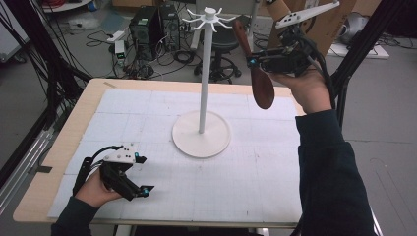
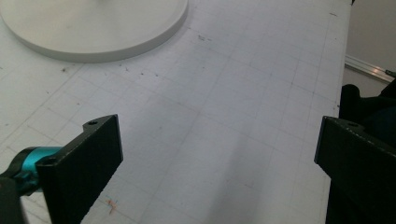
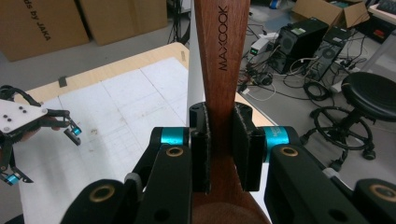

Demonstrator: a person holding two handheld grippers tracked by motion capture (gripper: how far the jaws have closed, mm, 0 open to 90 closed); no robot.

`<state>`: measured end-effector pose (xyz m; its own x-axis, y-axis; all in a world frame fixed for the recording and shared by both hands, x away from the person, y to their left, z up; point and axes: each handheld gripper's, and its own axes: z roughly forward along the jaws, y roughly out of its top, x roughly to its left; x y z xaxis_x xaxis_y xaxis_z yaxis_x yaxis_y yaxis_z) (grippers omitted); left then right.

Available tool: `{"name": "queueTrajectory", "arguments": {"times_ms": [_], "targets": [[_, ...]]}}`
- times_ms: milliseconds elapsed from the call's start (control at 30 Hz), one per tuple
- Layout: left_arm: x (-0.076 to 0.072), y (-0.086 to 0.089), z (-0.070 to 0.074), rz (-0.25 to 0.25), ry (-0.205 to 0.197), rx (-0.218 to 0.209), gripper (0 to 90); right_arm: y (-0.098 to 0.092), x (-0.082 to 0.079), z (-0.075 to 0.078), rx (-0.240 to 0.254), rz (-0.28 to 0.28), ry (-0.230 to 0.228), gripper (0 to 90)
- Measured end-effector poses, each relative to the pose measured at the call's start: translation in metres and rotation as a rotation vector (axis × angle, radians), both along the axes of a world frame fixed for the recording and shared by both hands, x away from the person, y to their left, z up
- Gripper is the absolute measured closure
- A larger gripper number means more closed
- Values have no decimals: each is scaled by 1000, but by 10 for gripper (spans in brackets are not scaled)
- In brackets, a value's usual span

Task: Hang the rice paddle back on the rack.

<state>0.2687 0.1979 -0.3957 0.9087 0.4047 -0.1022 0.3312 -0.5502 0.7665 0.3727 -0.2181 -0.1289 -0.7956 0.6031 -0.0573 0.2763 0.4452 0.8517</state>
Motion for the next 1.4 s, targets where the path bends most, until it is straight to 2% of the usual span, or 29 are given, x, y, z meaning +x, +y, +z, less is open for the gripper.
{"name": "queueTrajectory", "arguments": {"times_ms": [467,900,1400], "targets": [[0,1,0,2,1,-6,17,7,14,-2,1,-8,17,791],[0,1,0,-2,5,-6,16,17,14,-4,-3,0,14,790],[0,1,0,-4,6,-6,17,19,17,-11,24,16,26,788]]}}
